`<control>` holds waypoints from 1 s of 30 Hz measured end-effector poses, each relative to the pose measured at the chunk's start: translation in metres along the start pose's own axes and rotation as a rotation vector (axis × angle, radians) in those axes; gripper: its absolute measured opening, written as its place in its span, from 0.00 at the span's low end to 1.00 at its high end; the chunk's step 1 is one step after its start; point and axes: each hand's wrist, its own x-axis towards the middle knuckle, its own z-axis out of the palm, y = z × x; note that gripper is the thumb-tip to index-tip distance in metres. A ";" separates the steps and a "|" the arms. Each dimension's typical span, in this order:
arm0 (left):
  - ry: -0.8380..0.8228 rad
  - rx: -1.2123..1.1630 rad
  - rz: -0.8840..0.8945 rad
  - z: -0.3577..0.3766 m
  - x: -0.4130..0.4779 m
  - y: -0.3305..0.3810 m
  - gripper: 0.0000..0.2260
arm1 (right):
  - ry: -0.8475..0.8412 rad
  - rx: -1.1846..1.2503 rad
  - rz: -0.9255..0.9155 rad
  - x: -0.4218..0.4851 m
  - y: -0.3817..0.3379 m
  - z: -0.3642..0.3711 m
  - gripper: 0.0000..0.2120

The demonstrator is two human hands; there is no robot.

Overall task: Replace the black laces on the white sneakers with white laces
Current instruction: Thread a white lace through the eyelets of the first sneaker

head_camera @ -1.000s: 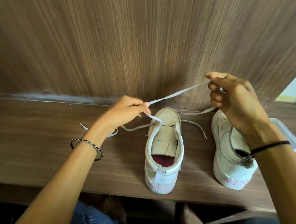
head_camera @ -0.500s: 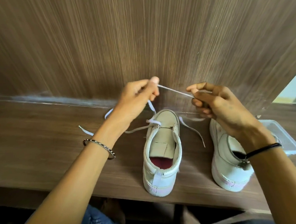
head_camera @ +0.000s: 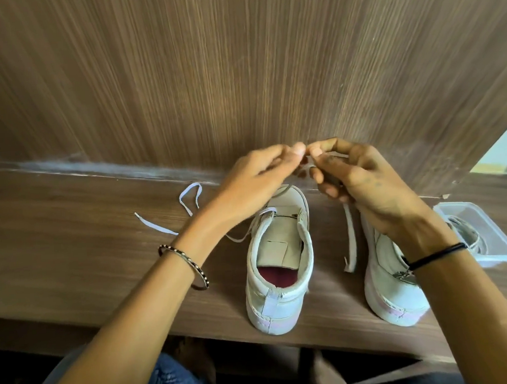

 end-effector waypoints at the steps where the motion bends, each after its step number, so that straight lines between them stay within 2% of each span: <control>1: -0.050 0.010 0.018 0.006 -0.001 0.000 0.20 | -0.010 -0.015 -0.011 0.000 0.000 0.001 0.12; 4: -0.053 0.034 0.091 0.008 0.001 -0.005 0.19 | -0.023 -0.030 0.007 -0.001 0.000 0.000 0.12; 8: 0.256 -0.101 0.052 -0.013 0.005 -0.012 0.19 | -0.012 -0.033 0.061 -0.001 0.003 -0.013 0.14; 12: 0.637 -0.429 -0.177 -0.043 0.012 -0.026 0.19 | 0.014 -0.092 0.079 0.000 0.007 -0.025 0.14; 14: 0.698 -0.685 -0.203 -0.054 0.014 -0.026 0.22 | 0.048 -0.082 0.095 0.001 0.012 -0.028 0.17; 16: 0.651 -0.843 -0.171 -0.058 0.013 -0.022 0.26 | 0.066 -0.071 0.111 0.003 0.014 -0.028 0.17; 18: 0.571 -0.833 -0.171 -0.052 0.012 -0.018 0.27 | 0.057 -0.079 0.123 0.003 0.015 -0.023 0.12; 21: 0.437 -0.538 -0.131 -0.035 0.009 -0.013 0.15 | 0.011 -0.113 0.118 0.002 0.013 -0.014 0.08; 23: 0.286 -0.361 -0.122 -0.023 0.006 -0.009 0.05 | -0.009 -0.112 0.110 0.002 0.012 -0.006 0.07; 24: 0.185 -0.298 -0.134 -0.017 0.005 -0.007 0.04 | -0.009 -0.108 0.110 0.002 0.012 -0.002 0.07; 26: -0.003 -0.106 -0.097 -0.007 0.005 -0.011 0.12 | -0.008 -0.123 0.118 0.002 0.011 0.004 0.08; 27: -0.068 -0.029 -0.062 -0.002 0.005 -0.014 0.13 | -0.010 -0.139 0.125 0.002 0.012 0.006 0.07; 30: -0.109 -0.004 -0.043 0.004 0.002 -0.015 0.11 | -0.008 -0.186 0.123 0.000 0.012 0.009 0.06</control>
